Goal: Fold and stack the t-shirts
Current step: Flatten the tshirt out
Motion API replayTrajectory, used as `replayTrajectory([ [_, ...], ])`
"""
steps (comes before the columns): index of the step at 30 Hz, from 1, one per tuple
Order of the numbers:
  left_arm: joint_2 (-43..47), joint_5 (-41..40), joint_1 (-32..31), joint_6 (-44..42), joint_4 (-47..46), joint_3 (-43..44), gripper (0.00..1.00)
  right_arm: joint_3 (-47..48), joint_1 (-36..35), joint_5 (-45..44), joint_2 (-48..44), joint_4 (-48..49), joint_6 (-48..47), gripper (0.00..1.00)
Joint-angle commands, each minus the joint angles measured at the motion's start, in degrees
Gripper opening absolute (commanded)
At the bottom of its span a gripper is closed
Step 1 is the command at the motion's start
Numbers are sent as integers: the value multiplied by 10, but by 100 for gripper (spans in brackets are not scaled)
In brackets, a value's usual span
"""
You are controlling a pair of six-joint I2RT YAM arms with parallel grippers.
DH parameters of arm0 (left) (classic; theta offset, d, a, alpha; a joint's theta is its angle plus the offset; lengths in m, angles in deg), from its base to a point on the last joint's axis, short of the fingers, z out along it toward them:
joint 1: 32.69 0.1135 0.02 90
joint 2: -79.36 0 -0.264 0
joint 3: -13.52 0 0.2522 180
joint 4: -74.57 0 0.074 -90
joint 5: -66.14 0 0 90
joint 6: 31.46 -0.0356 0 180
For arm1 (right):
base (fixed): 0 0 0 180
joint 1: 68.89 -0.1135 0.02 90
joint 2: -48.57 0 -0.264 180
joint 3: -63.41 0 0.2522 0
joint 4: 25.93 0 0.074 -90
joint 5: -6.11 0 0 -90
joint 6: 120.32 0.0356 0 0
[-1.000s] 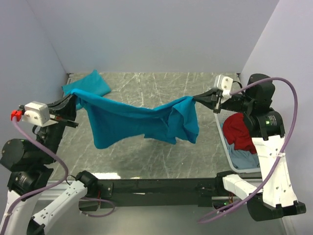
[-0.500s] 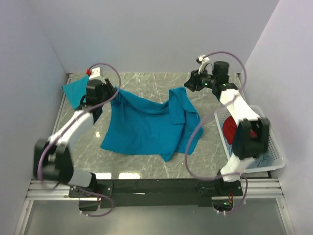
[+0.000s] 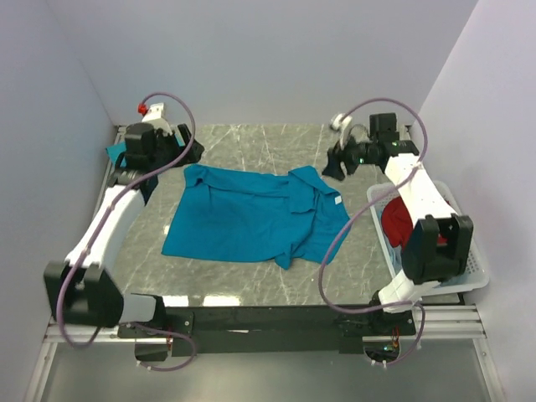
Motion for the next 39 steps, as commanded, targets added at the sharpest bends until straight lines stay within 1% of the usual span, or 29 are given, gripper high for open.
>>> replayTrajectory([
  [1, 72, 68, -15, -93, 55, -62, 84, -43, -33, 137, -49, -288, -345, 67],
  [2, 116, 72, -21, -101, 53, -82, 84, -93, -60, 98, -80, -287, -377, 67],
  [3, 137, 86, -28, -111, 52, -98, 84, -121, -74, 75, -98, -277, -379, 66],
  [4, 155, 98, -41, -134, 53, -130, 84, -150, -94, 53, -118, -246, -372, 66],
  [5, 189, 119, -50, -155, 58, -146, 84, -202, -111, 3, -155, -228, -367, 66],
  [6, 205, 155, -60, -178, 62, -162, 84, -228, -150, -17, -176, -198, -364, 67],
  [7, 221, 151, -102, -242, 68, -191, 84, -251, -170, -37, -193, -186, -364, 67],
  [8, 252, 136, -133, -269, 79, -203, 85, -289, -183, -58, -219, -177, -367, 68],
  [9, 266, 116, -164, -302, 87, -216, 87, -305, -206, -67, -230, -163, -361, 68],
  [10, 278, 89, -217, -359, 98, -238, 88, -318, -214, -74, -237, -137, -354, 69],
  [11, 291, 82, -237, -392, 111, -248, 88, -335, -217, -76, -241, -131, -352, 69],
  [12, 293, 76, -251, -422, 144, -259, 87, -340, -218, -76, -239, -124, -351, 69],
  [13, 294, 45, -276, -459, 152, -278, 86, -346, -221, -78, -236, -114, -347, 69],
  [16, 287, -4, -327, -492, 174, -298, 87, -367, -238, -111, -221, -84, -336, 68],
  [17, 269, -20, -332, -495, 177, -299, 83, -379, -243, -121, -217, -73, -334, 68],
  [18, 258, -32, -336, -496, 178, -299, 82, -383, -245, -128, -215, -65, -334, 68],
  [21, 210, -56, -351, -504, 176, -300, 82, -388, -247, -138, -210, -46, -330, 68],
  [26, 136, -59, -354, -508, 158, -304, 82, -398, -256, -148, -200, -27, -327, 67],
  [29, 111, -55, -355, -503, 153, -305, 82, -401, -261, -156, -186, -18, -323, 66],
  [33, 110, -53, -356, -497, 151, -312, 82, -402, -270, -159, -172, -19, -319, 62],
  [39, 141, -41, -356, -502, 139, -338, 83, -404, -282, -169, -156, -19, -306, 56],
])
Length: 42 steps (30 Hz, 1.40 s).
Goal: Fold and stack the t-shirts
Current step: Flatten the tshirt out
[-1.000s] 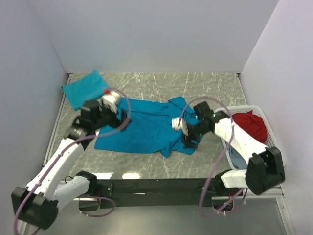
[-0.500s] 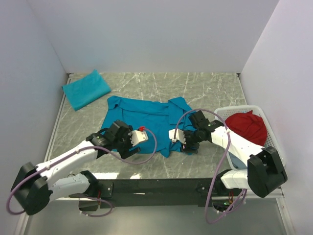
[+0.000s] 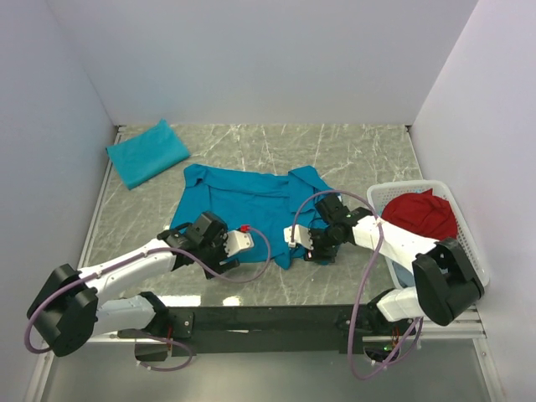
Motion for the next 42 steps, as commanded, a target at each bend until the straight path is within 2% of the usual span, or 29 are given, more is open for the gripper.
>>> replayTrajectory([
  [1, 23, 10, -5, -13, -22, -14, 82, -2, -13, -12, 10, 13, 23, 56],
  [4, 14, -4, -6, -9, -40, -21, 80, -5, -17, -26, 21, 25, 40, 52],
  [6, -10, -19, -6, -2, -48, -19, 73, -5, -17, -34, 27, 31, 49, 49],
  [13, -86, -72, -6, 18, -64, -12, 61, -14, -18, -40, 26, 35, 63, 43],
  [17, -76, -108, -6, 20, -73, -17, 47, -15, -18, -44, 32, 34, 65, 30],
  [19, -73, -117, -5, 20, -75, -20, 42, -12, -17, -46, 35, 30, 68, 24],
  [22, -72, -116, -6, 19, -72, -17, 28, -8, -17, -48, 29, 24, 71, 12],
  [23, -72, -114, -6, 19, -70, -16, 12, -6, -18, -48, 26, 21, 73, 5],
  [24, -71, -115, -5, 19, -67, -11, 1, -3, -17, -48, 21, 12, 76, 2],
  [30, 0, -135, -2, 23, -59, -7, 0, 44, -6, -49, -49, -60, 90, 0],
  [32, 33, -150, 8, 26, -67, -3, 0, 95, 1, -73, -60, -72, 93, 0],
  [35, 61, -148, 73, 19, -93, 28, 0, 212, 11, -122, -26, -91, 108, 0],
  [36, 63, -131, 121, 13, -99, 62, 0, 250, 17, -133, -11, -103, 115, 0],
  [37, 59, -119, 145, 10, -103, 83, 0, 332, 21, -144, 23, -110, 119, 0],
  [38, 54, -109, 169, 7, -109, 107, 0, 374, 27, -156, 41, -111, 124, 0],
  [39, 48, -101, 210, 2, -116, 159, 0, 417, 36, -177, 57, -109, 138, 0],
  [40, 33, -85, 227, -1, -117, 188, 0, 500, 43, -180, 82, -108, 145, 0],
  [42, 21, -75, 260, -9, -117, 279, 0, 583, 63, -167, 103, -101, 171, 0],
])
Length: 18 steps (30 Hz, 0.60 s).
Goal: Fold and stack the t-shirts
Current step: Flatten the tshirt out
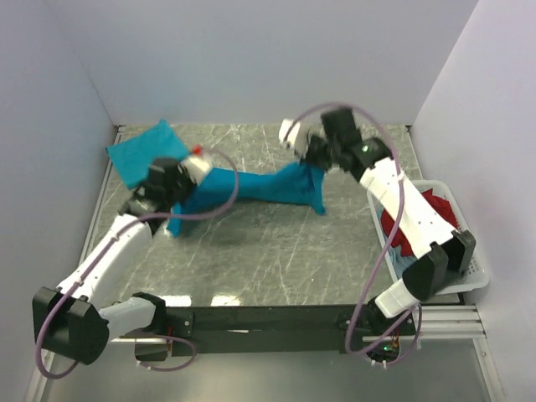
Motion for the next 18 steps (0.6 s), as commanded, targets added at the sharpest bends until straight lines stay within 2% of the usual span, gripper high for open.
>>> replayTrajectory([
  [1, -13, 32, 44, -21, -49, 153, 0, 176, 33, -18, 23, 4, 54, 0],
  [4, -1, 44, 46, -21, -64, 251, 0, 255, 57, 24, 7, 23, 85, 0],
  [6, 17, 71, 45, -18, -74, 292, 0, 247, 69, 52, -23, 53, 98, 0],
  [8, 58, 126, 45, -14, -90, 294, 0, 187, 82, 93, -86, 73, 102, 0],
  [12, 140, 239, 45, -4, -78, 217, 0, 21, 88, 140, -201, 84, 64, 0],
  [14, 181, 282, 45, 9, -26, 183, 0, -77, 89, 154, -259, 66, 40, 0],
  [18, 257, 410, 45, 63, 58, 40, 0, -220, 111, 176, -341, -12, -28, 0],
])
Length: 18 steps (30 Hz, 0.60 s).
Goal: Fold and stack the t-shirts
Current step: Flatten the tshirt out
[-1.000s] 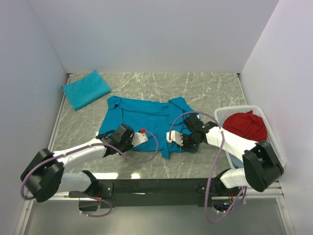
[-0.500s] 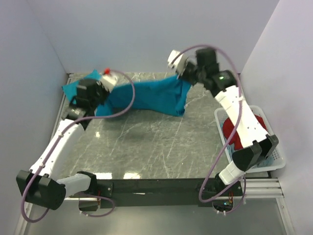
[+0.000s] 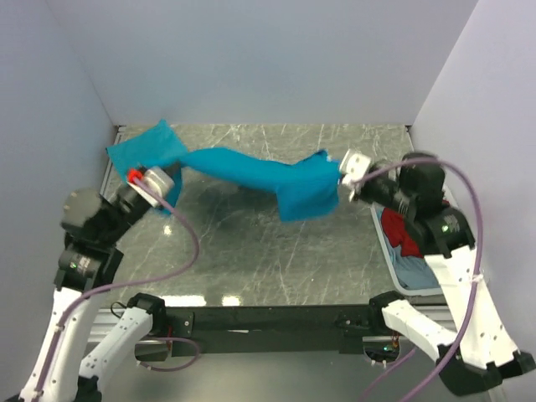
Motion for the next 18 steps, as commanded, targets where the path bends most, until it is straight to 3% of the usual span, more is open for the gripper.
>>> replayTrajectory([
  [1, 43, 150, 0, 55, 119, -111, 0, -127, 25, 34, -47, -81, -73, 0],
  [4, 97, 251, -12, 99, 178, -174, 2, -209, 34, 23, -96, -163, -141, 0],
  [6, 117, 293, -26, 70, 242, -180, 22, -234, 35, -6, -114, -195, -156, 0],
  [7, 139, 279, -30, 72, 254, -174, 35, -247, 37, -14, -127, -199, -154, 16],
  [10, 172, 248, -31, 126, 206, -149, 49, -243, 40, -27, -132, -208, -143, 39],
  [11, 170, 242, -31, 124, 200, -133, 54, -242, 41, -27, -132, -202, -137, 42],
  [13, 147, 212, -31, 127, 182, -121, 56, -239, 42, -20, -121, -177, -130, 47],
  [18, 62, 45, -31, 212, 128, -114, 66, -227, 42, 6, -40, -80, -63, 48],
])
